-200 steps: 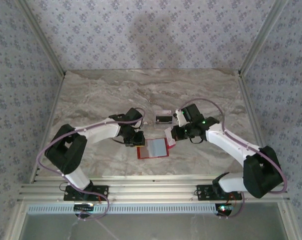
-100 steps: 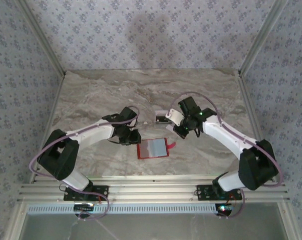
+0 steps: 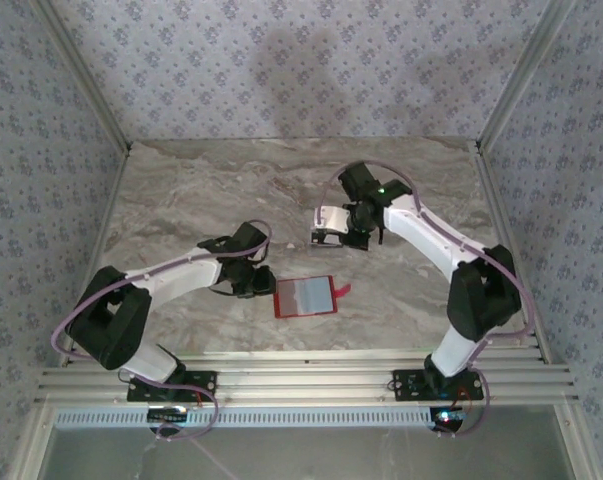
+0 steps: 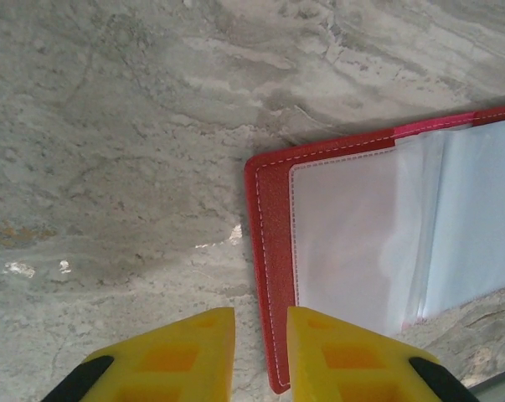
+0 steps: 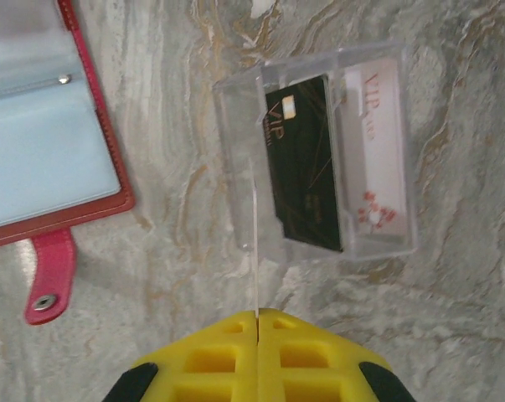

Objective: Take the credit cards out of the card holder

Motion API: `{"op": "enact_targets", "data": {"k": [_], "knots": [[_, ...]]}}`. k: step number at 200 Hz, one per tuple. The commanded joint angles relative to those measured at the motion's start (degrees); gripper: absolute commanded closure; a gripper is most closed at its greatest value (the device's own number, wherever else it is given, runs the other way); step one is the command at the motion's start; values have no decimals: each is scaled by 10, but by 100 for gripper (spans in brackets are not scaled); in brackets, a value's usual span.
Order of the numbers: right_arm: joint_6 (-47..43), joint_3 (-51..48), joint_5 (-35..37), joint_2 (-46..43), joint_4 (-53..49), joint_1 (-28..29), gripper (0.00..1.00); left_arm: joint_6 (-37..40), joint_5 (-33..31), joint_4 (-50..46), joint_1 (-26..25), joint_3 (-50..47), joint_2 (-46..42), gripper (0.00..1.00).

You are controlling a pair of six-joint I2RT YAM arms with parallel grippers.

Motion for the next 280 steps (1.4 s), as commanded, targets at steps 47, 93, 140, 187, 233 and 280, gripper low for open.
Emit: {"op": "enact_targets", "data": {"k": [47,93,140,187,233,280], "knots": [[-103,163,3,121,-95,-8,100,-10,-12,-3,10,-14,-33,75],[-123,222,-7,164,-111,-10,100,-10,-13,-6,19,-19,-42,75],[-139,269,-14,205,-127,-15,100,-7,-11,-10,26,-20,-41,75],[-141,279,-23,228,-145,-17,100,-5,-9,-12,32,-23,-40,75],[-142,280,-28,246,-151,-18,100,0,-7,-13,36,-22,-38,75],[-141,281,-28,264,-148,-18,98,0,-7,-12,38,-25,-38,75]]}}
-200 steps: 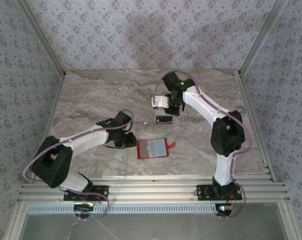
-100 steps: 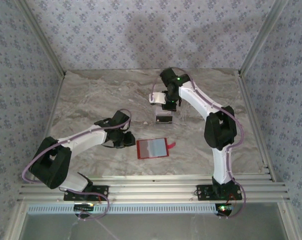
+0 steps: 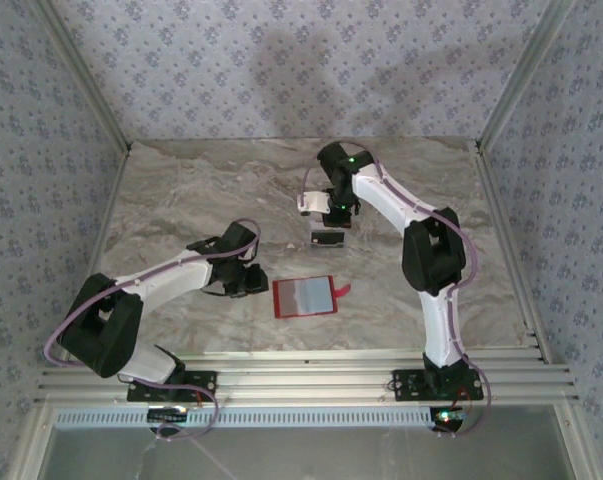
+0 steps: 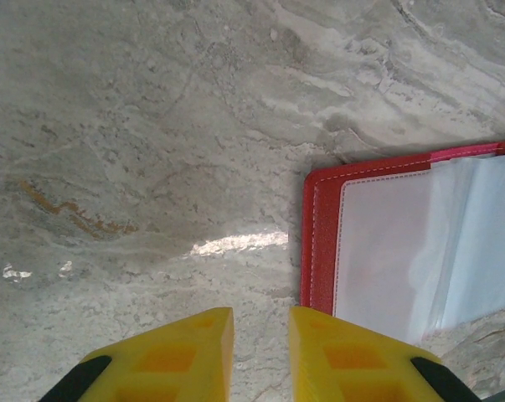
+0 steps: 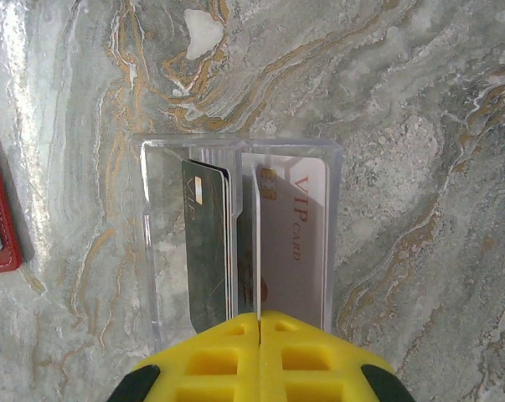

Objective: Take the credit cards out of the card holder

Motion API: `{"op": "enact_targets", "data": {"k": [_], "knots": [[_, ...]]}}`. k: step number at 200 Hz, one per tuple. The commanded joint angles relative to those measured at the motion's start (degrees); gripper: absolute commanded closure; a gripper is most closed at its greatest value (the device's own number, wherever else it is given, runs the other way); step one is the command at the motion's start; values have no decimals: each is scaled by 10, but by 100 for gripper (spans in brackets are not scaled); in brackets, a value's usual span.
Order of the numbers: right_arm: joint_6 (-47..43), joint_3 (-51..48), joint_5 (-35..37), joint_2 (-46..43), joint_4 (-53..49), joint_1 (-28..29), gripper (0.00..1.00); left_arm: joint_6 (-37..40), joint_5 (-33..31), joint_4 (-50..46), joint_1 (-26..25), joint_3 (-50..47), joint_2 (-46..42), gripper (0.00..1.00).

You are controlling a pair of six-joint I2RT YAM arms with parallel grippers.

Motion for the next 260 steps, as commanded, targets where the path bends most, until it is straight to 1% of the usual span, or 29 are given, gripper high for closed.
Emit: {"op": "enact_targets", "data": {"k": [1,16,40,70,100,112,122,134,145,157,163,168,179,181,187,196,211,226,231,245,260], "knots": [[-66,16,-1,19,-41,-4,97,4,0,-14,5,0,-11,75],[-67,16,5,21,-35,-3,89,3,0,-14,5,-2,-11,75],[-66,15,20,12,-12,-4,83,3,0,-14,6,-3,-13,75],[-58,1,42,-17,37,-5,80,4,0,-12,7,-2,-12,75],[-48,-27,61,-53,81,-6,78,4,0,-7,7,-4,-12,75],[-41,-42,60,-71,96,-6,78,4,-3,-4,7,-4,-11,75],[-31,-62,54,-90,112,-9,77,2,-5,2,8,-6,-9,73],[-13,-91,49,-117,143,-14,70,3,-8,7,11,-4,-5,67],[10,-128,51,-144,179,-19,61,8,-20,5,13,2,-1,60],[37,-166,51,-171,209,-25,54,13,-32,7,18,9,4,53],[50,-188,51,-186,227,-28,47,16,-39,7,21,13,6,50],[62,-203,52,-198,240,-32,38,21,-46,7,23,17,9,47],[93,-247,55,-226,279,-39,3,30,-63,1,29,30,16,42],[99,-253,55,-231,283,-40,1,32,-65,1,30,32,17,38],[113,-272,56,-246,297,-45,0,40,-75,-2,34,39,21,31],[127,-300,57,-268,315,-53,0,49,-99,-8,37,51,26,24],[178,-347,67,-304,359,-69,0,64,-143,-14,46,65,30,16],[236,-390,85,-337,404,-88,0,80,-188,-14,59,74,30,5],[257,-425,93,-347,418,-96,0,86,-203,-14,63,77,30,1],[316,-474,102,-374,465,-121,0,105,-251,-13,76,82,29,0],[385,-528,104,-397,520,-154,0,124,-316,-13,87,87,23,0]]}}
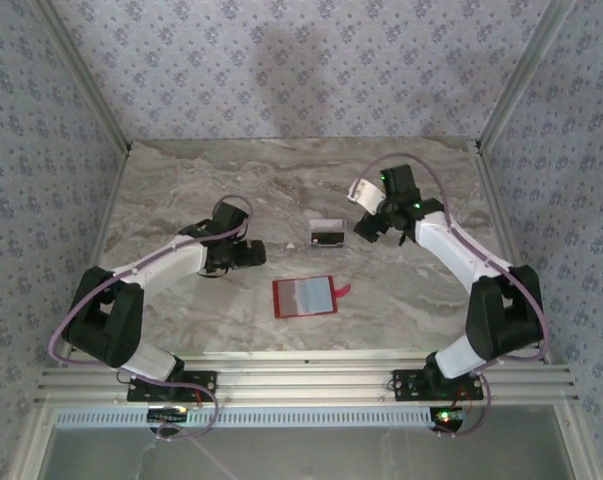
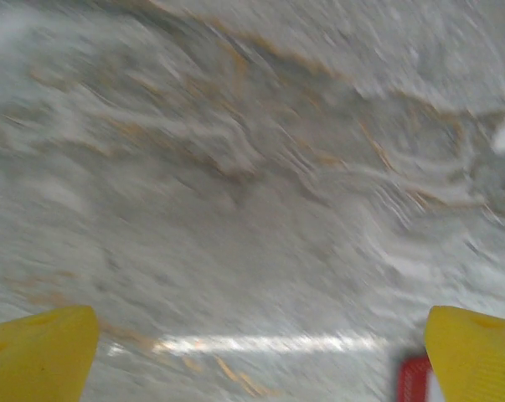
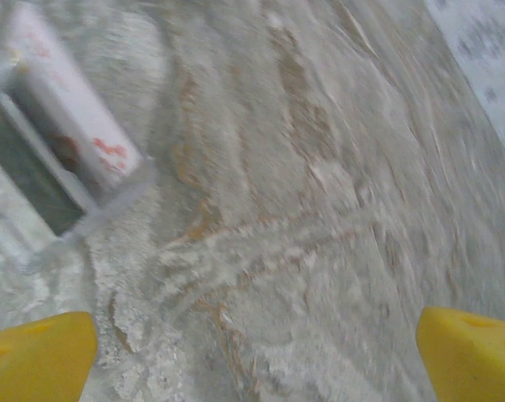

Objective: Take the credit cards out of the card holder

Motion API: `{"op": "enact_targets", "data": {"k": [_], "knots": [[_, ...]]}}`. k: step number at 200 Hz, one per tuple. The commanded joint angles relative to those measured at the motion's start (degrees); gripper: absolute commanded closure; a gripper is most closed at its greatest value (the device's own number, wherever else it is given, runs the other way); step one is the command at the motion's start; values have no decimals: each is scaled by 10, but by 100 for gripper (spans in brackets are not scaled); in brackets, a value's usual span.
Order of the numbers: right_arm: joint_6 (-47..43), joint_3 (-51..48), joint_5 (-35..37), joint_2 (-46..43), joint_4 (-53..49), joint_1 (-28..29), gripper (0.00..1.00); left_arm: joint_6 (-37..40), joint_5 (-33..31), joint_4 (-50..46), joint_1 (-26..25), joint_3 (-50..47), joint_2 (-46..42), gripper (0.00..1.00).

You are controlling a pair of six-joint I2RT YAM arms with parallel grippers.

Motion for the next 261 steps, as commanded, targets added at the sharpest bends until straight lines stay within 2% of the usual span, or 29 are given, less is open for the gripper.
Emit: {"op": "enact_targets", "data": {"k": [1,23,45,61,72,95,103,118,133,161,185,206,226,243,251,261], "knots": [[150,-69,23,-38,112,-43,0,46,-128,-17,17,18,-5,0],[229,-142,37,-55,192,-87,0,71,-230,-8,27,14,-23,0],[287,-207,51,-59,273,-123,0,102,-331,43,37,-20,-58,0],[320,-244,70,-56,320,-140,0,131,-373,92,54,-50,-80,0],[336,-265,83,-50,350,-148,0,152,-380,131,71,-72,-90,0],[350,-315,98,-27,446,-158,0,198,-319,213,129,-108,-97,0],[350,-309,103,-28,435,-159,0,225,-294,273,145,-137,-102,0],[362,-322,102,-24,476,-162,0,261,-240,407,174,-201,-114,0],[370,-337,82,-10,518,-171,0,271,-172,514,209,-251,-116,0],[373,-353,52,2,555,-181,0,277,-87,628,259,-287,-92,0],[371,-371,16,7,590,-189,0,275,-42,676,286,-288,-47,0],[368,-396,16,19,642,-189,0,281,-13,699,291,-280,-11,0],[368,-395,19,20,639,-188,0,293,14,689,290,-268,3,1],[368,-394,19,20,638,-187,0,307,43,721,290,-280,18,1],[368,-395,19,20,638,-187,0,311,40,748,285,-290,23,0],[368,-395,19,20,638,-188,0,313,32,734,282,-287,21,1]]}}
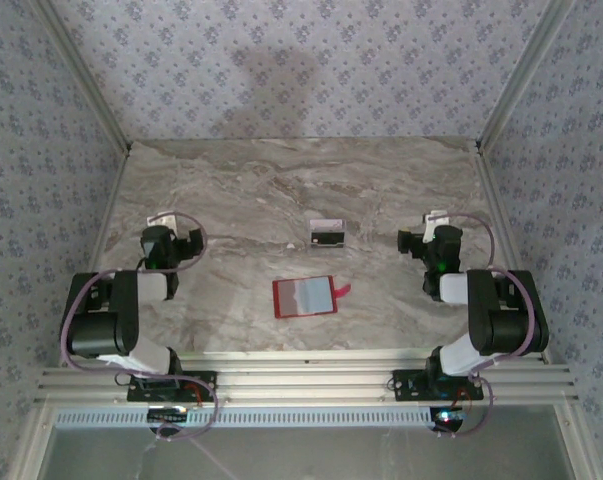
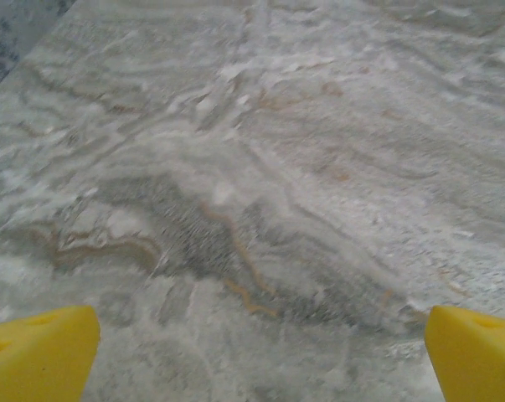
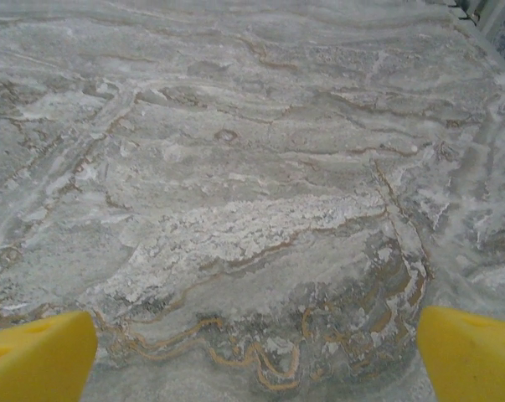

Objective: Take the credit cards out of the card holder

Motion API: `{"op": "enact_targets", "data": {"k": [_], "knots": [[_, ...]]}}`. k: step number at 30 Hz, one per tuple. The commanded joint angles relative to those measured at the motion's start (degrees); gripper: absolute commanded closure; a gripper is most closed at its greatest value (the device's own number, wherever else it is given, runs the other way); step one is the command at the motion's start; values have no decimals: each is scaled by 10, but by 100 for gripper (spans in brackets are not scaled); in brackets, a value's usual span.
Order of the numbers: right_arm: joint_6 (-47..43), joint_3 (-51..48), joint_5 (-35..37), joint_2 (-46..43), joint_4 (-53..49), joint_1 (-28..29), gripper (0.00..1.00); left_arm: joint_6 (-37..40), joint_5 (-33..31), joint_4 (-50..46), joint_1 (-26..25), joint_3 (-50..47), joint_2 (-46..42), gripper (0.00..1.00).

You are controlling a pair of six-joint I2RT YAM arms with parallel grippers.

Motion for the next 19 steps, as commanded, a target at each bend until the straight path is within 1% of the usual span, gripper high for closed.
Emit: {"op": "enact_targets", "data": {"k": [1,4,6,13,18,19], "knots": [[7,-2,-4,5,29,-2,0,22,28,56,-7,-1,8,0],[8,-1,-7,5,28,-4,0,28,7,65,-17,-4,10,1],[7,-1,-7,5,28,-3,0,28,6,63,-17,-4,9,0],[2,-1,2,6,30,3,0,25,13,62,-15,-2,9,0],[5,-3,-1,5,31,2,0,25,18,60,-13,-1,10,0],[6,-1,-11,5,26,-3,0,24,19,60,-12,-1,10,0]]}}
